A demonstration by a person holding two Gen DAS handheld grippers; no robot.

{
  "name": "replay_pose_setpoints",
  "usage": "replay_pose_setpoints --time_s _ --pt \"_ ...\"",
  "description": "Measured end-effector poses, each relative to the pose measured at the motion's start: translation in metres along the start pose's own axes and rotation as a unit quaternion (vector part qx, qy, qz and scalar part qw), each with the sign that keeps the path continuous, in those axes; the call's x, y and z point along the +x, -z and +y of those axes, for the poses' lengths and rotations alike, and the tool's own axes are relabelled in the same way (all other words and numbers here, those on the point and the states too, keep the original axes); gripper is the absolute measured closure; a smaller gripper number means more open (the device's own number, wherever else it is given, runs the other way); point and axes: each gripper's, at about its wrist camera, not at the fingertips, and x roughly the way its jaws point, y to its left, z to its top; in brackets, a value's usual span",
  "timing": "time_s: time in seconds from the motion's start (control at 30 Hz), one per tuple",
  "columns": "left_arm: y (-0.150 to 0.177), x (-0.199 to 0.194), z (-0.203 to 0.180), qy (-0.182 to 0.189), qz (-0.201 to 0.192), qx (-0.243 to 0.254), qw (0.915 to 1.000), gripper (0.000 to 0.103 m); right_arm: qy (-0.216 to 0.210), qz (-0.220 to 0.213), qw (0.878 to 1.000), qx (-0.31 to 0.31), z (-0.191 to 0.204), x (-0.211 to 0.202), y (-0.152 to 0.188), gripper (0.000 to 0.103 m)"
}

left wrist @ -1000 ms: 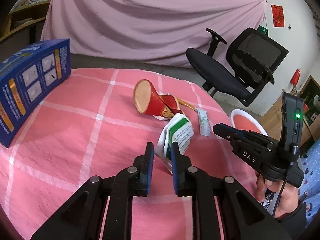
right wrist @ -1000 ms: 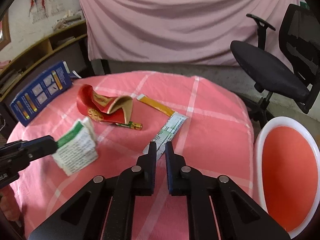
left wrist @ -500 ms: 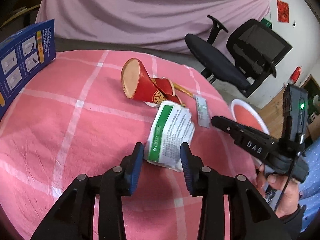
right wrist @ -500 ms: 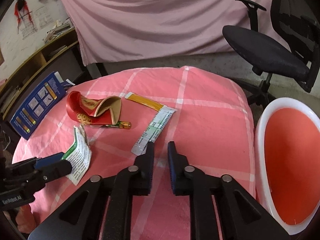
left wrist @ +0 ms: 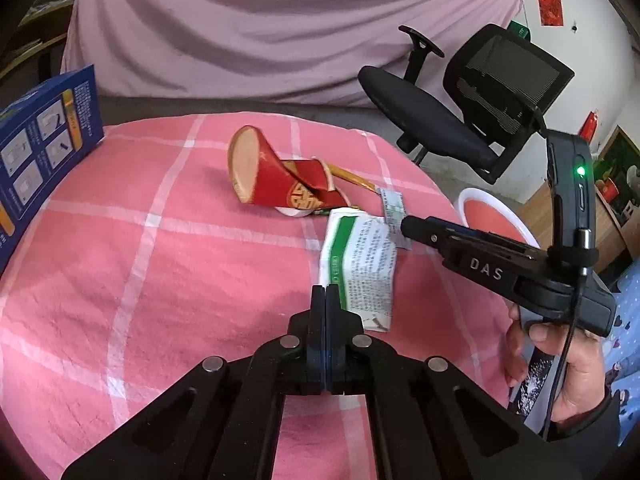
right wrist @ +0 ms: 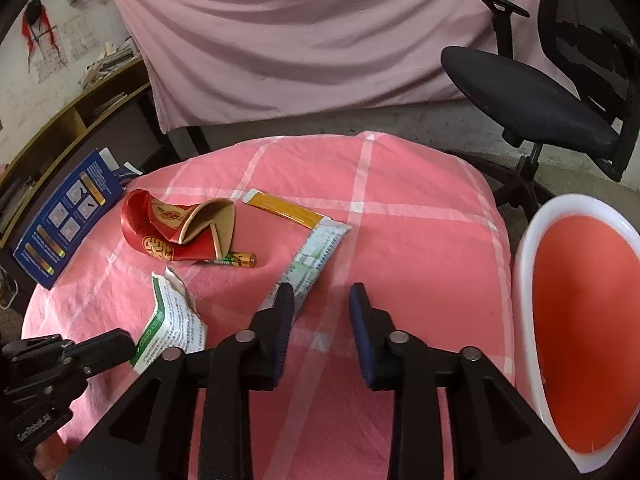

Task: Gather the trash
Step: 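Grasp green-white medicine paper with left gripper while right grasps white medicine strip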

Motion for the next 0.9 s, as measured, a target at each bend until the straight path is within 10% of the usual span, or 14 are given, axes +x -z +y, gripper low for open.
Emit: replay_pose_setpoints --time_s 0.23,0.43,0.63,0.9 --pt "0.0 -0.003 0.011 -0.005 0.002 -0.026 0.9996 0.103 0.029 0.018 0.998 -0.054 0.02 0.013 -0.003 0.051" --pt "-0.002 -0.012 0.006 -0.011 -0.012 -0.018 0.9997 0.103 0.043 0.022 0.997 -0.064 0.014 0.01 0.002 0.077" --pt "-0.002 -0.011 -0.014 -0.017 -0.022 0.02 0.9994 0.069 0.036 0.009 0.997 -0.068 0.007 -0.008 0.012 0.083" --pt "-0.007 0.007 -0.043 -0.015 -0.013 0.081 0.9965 0.053 0.005 -0.019 0.999 -0.034 -0.012 -0.028 0.016 0.084"
